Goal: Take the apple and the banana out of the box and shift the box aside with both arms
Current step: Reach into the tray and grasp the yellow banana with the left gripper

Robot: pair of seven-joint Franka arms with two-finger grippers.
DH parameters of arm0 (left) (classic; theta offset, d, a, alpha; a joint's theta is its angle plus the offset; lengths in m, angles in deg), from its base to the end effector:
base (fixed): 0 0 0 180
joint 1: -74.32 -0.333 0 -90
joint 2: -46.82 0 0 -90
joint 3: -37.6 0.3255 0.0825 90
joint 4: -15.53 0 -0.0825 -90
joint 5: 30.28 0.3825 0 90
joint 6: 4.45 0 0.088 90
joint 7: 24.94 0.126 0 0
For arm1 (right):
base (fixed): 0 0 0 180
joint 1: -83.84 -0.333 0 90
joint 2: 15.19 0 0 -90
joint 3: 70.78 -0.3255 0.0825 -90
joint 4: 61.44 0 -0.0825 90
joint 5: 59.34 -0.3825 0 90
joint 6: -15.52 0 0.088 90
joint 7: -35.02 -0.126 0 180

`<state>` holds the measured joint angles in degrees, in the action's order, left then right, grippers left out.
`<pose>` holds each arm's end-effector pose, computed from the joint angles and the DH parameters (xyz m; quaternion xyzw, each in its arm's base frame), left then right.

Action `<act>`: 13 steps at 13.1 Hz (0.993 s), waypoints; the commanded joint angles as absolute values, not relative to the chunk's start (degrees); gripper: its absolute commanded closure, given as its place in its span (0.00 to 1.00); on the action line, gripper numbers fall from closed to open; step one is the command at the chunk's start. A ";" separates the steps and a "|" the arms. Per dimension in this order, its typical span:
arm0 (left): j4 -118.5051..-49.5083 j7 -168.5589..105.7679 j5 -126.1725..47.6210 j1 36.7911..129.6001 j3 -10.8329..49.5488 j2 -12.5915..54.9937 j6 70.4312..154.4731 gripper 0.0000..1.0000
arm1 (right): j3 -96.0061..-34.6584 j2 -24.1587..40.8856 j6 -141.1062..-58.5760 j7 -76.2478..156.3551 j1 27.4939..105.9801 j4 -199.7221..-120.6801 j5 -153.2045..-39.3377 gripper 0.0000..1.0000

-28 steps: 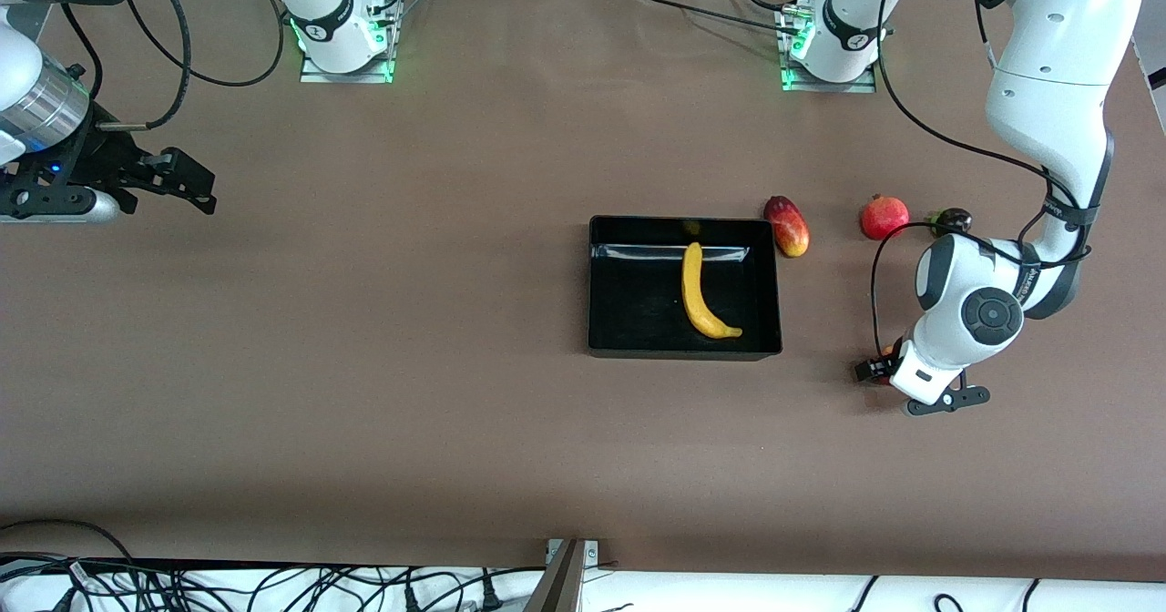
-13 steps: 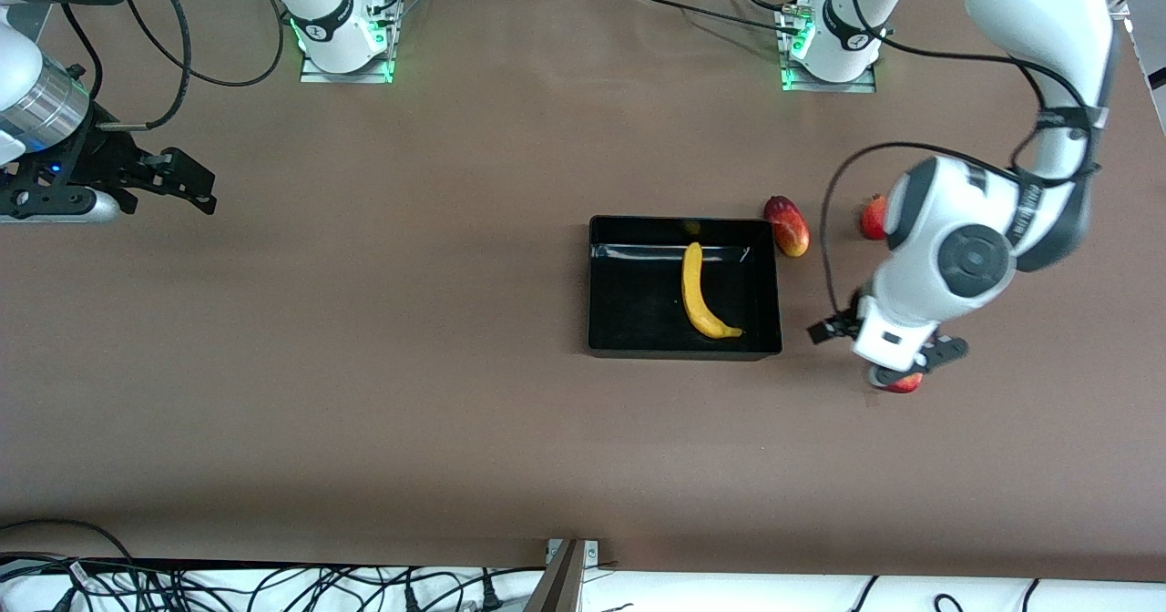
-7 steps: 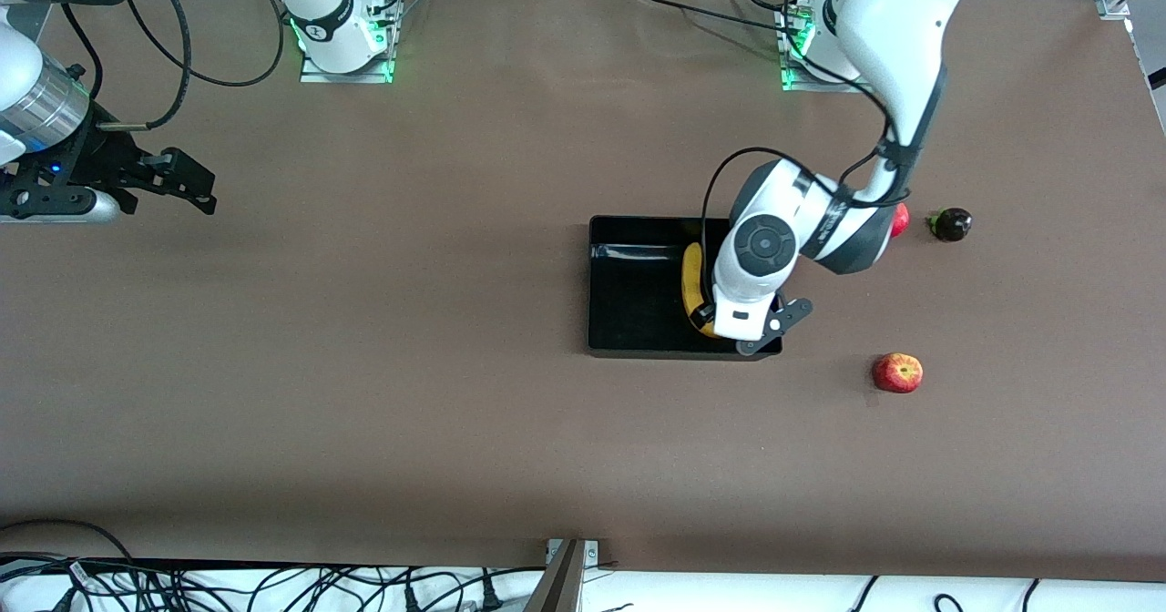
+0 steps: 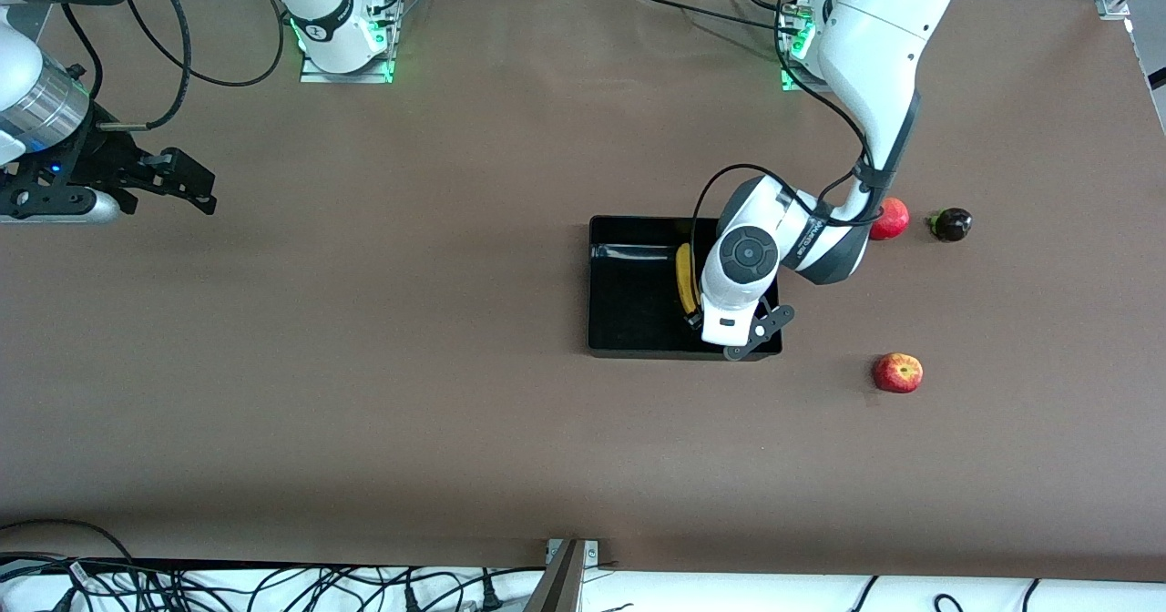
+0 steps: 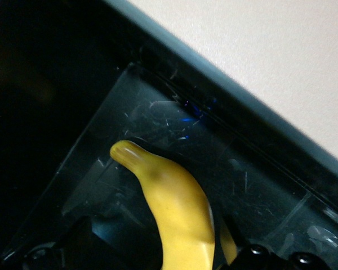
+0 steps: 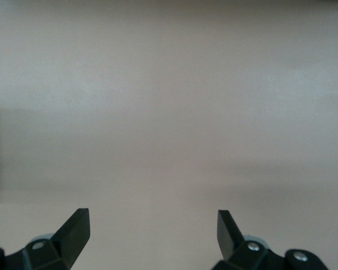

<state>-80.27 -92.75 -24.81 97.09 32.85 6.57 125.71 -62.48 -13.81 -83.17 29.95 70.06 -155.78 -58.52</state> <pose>0.6009 -0.3034 0.1769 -0.9457 -0.3212 0.0278 0.0419 0.5709 0.0541 0.5793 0.9996 0.0045 0.0267 0.0064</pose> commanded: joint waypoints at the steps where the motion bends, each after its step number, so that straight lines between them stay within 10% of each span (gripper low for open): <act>1: -80.18 -93.50 -25.89 98.14 33.82 5.26 128.26 0.00 | -62.43 -13.61 -83.19 29.92 69.95 -155.05 -58.72 0.00; 5: -80.18 -94.38 -25.45 98.23 33.82 4.20 129.85 0.00 | -62.52 -13.61 -83.18 29.92 69.95 -155.05 -58.72 0.00; 7: -80.18 -95.34 -25.28 98.32 33.82 4.02 129.94 0.33 | -62.52 -13.61 -83.18 29.92 69.95 -155.05 -58.72 0.00; 9: -80.18 -95.61 -25.19 98.32 33.82 4.02 130.03 0.89 | -62.52 -13.61 -83.10 29.92 69.95 -155.05 -58.72 0.00; 13: -80.01 -95.52 -25.19 98.32 33.38 4.46 129.76 1.00 | -62.52 -13.61 -83.10 29.92 69.86 -155.05 -58.72 0.00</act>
<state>-80.06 -94.95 -24.80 97.51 32.99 4.59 129.88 -62.48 -13.81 -83.17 29.95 70.06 -155.77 -58.52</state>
